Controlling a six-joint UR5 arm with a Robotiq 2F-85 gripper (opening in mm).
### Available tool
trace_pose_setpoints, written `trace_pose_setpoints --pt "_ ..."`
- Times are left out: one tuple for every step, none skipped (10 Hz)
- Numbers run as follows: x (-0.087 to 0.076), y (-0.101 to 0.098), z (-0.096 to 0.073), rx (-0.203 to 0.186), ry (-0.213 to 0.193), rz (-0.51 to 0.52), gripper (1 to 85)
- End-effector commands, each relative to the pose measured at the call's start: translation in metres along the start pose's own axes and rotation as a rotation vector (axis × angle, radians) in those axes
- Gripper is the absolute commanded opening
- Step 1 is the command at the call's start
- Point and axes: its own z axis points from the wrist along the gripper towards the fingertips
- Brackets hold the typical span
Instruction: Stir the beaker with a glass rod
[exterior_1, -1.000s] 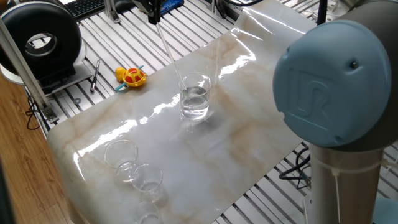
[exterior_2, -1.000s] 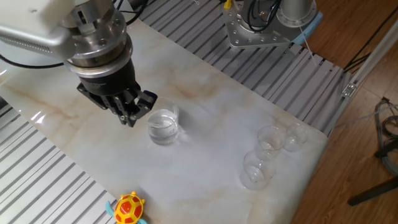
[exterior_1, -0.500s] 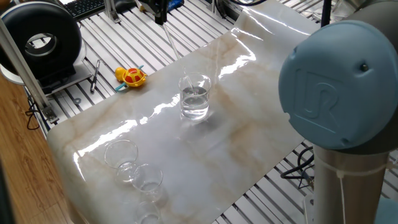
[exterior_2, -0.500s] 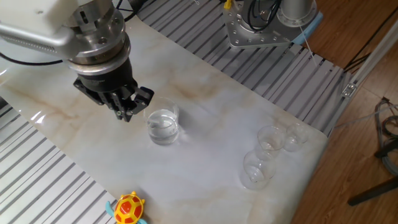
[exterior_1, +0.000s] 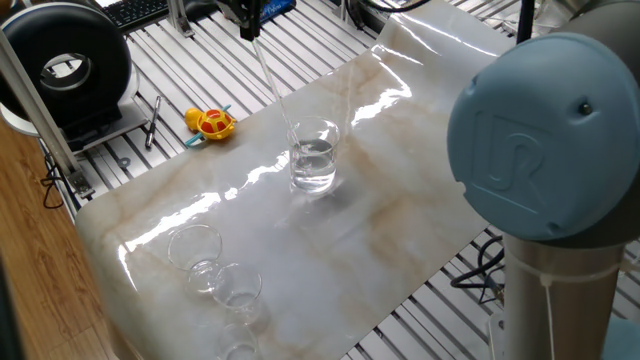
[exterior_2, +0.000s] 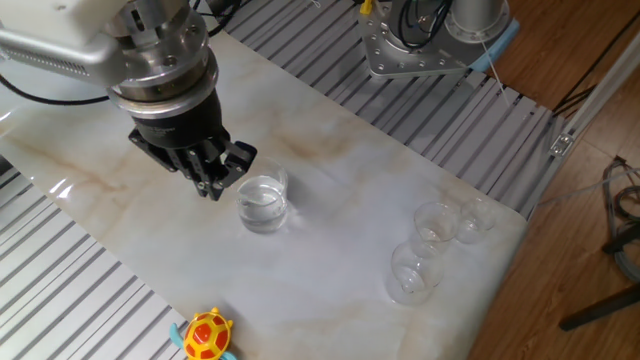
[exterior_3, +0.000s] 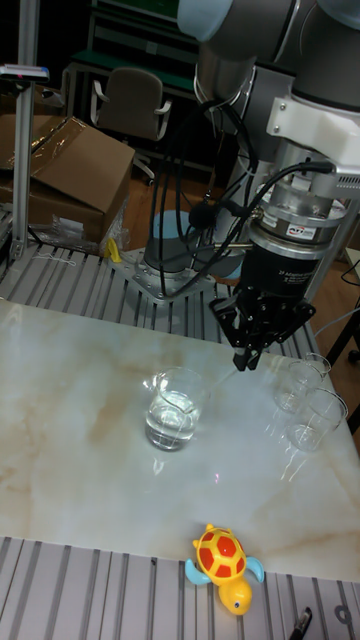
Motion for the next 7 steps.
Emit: trace_pose_setpoints --pt "0.001 -0.014 -0.002 0.047 0.014 -0.048 1.0" --pt "0.008 -0.011 -0.002 0.028 0.026 -0.026 1.0" --pt "0.012 -0.005 -0.001 0.001 0.021 -0.007 1.0" --pt "0.012 0.008 -0.001 -0.044 0.007 0.020 1.0" --pt "0.009 0.012 -0.002 -0.047 -0.005 0.026 1.0" --pt "0.003 0.015 0.000 -0.054 -0.022 0.028 1.0" --pt "-0.004 0.012 0.001 -0.043 -0.035 -0.001 1.0"
